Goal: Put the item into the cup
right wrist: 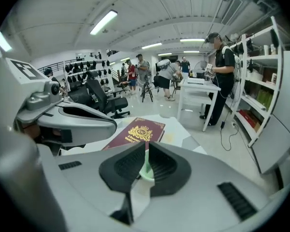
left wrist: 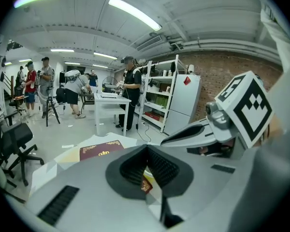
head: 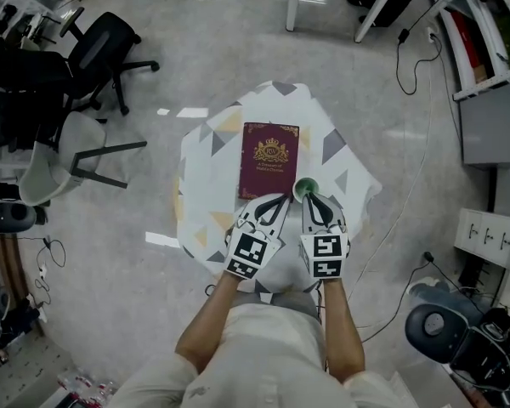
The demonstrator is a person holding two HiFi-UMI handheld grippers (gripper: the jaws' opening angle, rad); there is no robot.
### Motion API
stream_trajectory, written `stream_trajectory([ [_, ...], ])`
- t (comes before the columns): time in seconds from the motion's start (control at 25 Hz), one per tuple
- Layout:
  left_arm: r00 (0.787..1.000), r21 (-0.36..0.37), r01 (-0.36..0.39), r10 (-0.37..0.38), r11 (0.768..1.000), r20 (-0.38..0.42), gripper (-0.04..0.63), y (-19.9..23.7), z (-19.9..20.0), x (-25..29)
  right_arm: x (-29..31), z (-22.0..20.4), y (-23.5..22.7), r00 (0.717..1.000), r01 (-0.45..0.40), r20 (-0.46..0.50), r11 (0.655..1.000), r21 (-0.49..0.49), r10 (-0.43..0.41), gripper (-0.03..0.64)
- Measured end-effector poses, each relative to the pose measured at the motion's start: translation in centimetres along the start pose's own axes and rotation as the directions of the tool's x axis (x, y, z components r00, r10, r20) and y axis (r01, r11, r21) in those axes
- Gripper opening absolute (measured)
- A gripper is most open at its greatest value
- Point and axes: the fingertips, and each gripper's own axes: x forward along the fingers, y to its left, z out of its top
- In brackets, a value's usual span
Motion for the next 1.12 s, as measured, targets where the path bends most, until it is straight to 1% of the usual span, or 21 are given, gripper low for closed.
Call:
stream_trajectory([
  [0.16,0.999,0.025,-0.005,0.003,1.0,0.053,0.012,-0.3,2.4,-2.0,-3.1,2.8,0.3,0.994,0.013,0.108,0.999,-0.033,-0.01,0.037],
  [0.28,0.996,0.04,-0.007,0.004,0.999,0.092,0.012,-0.7,4.0,-3.6,-5.6,4.5,0.9,0.982,0.016,0.187,0.999,-0.036,-0.009,0.043],
  [0.4,0.992,0.056,-0.01,0.003,0.998,0.125,0.012,-1.3,5.3,-5.2,-8.1,6.0,1.4,0.964,0.027,0.266,0.999,-0.035,-0.016,0.007],
  [0.48,0.99,0.064,-0.011,0.002,0.998,0.14,0.012,-1.6,5.8,-6.2,-9.6,6.6,1.7,0.954,0.044,0.299,0.998,-0.042,-0.029,0.008],
  [0.6,0.988,0.073,-0.012,0.001,0.997,0.156,0.012,-2.1,6.4,-7.5,-11.4,7.1,2.1,0.945,0.067,0.323,0.996,-0.054,-0.047,0.006],
  [0.72,0.986,0.079,-0.012,-0.001,0.997,0.169,0.012,-2.7,6.7,-8.6,-12.8,7.2,2.6,0.939,0.072,0.34,0.996,-0.05,-0.051,0.006],
  [0.92,0.982,0.092,-0.01,-0.007,0.996,0.188,0.012,-3.4,7.2,-9.8,-14.4,7.7,2.8,0.934,0.109,0.346,0.993,-0.046,-0.087,0.006],
  [1.12,0.979,0.102,-0.014,-0.008,0.995,0.204,0.012,-3.7,7.7,-10.5,-14.8,7.2,3.5,0.927,0.092,0.369,0.995,-0.047,-0.068,0.006],
])
